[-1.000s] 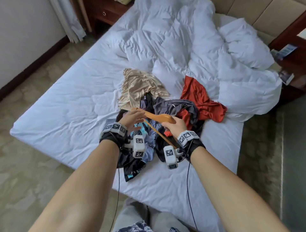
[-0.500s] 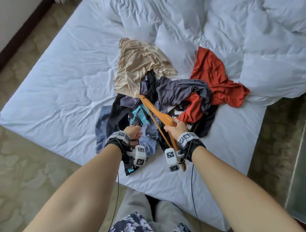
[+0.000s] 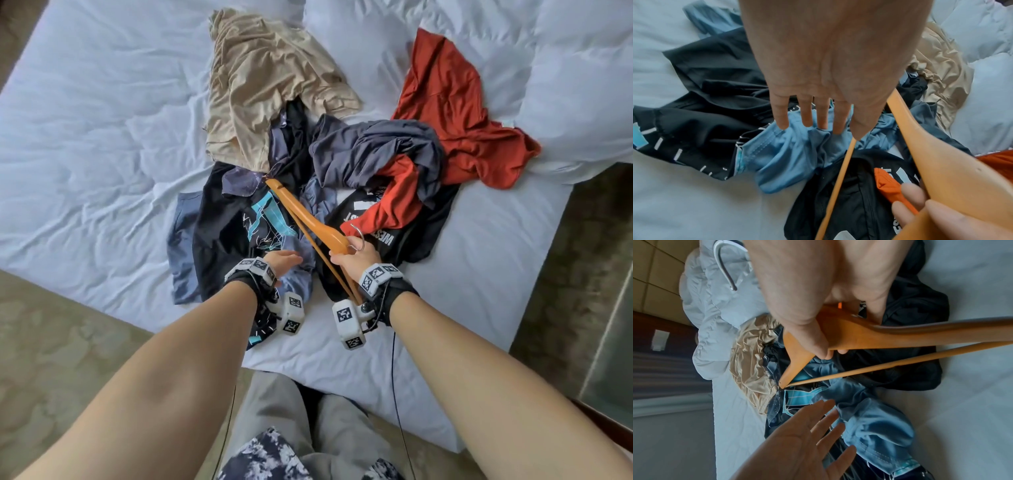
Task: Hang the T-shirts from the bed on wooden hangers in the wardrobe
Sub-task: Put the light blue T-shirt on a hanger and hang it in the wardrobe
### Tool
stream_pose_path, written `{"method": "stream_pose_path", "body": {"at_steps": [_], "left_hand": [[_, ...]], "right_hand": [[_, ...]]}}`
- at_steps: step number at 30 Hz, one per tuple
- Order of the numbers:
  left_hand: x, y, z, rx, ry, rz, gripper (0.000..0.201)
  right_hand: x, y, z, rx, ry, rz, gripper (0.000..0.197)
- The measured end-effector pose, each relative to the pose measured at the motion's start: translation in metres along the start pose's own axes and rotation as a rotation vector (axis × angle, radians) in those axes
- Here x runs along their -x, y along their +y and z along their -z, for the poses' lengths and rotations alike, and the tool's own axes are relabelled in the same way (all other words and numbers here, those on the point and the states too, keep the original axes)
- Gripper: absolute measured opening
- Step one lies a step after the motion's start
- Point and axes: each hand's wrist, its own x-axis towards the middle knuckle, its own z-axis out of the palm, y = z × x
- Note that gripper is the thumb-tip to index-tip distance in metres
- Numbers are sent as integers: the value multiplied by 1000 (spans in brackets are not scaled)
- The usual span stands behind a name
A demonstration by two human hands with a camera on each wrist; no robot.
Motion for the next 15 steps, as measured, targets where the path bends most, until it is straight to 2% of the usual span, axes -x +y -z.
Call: {"method": "stream_pose_path", "body": {"at_steps": [4, 7, 8, 11, 12, 13, 15], "left_hand": [[-9, 3, 0, -91, 143, 0, 32], [-15, 5, 0, -126, 170, 61, 19], [-18, 4, -2, -106, 162, 79, 23], [-26, 0, -7, 37, 176, 87, 58], [-27, -1, -9, 53, 179, 82, 63], [-27, -1, -10, 62, 170, 83, 62], [-28, -1, -14, 60, 138, 73, 47]], "right_hand": [[-4, 7, 4, -15, -11, -1, 23], [-4, 9, 6, -20, -12, 1, 22], [-5, 10, 7, -19, -14, 4, 22], [-9, 11, 7, -24, -22, 7, 24], [-11, 13, 7, -27, -20, 9, 25], [-12, 13, 7, -33, -17, 11, 25], [-14, 15, 7, -37, -18, 14, 24]]}}
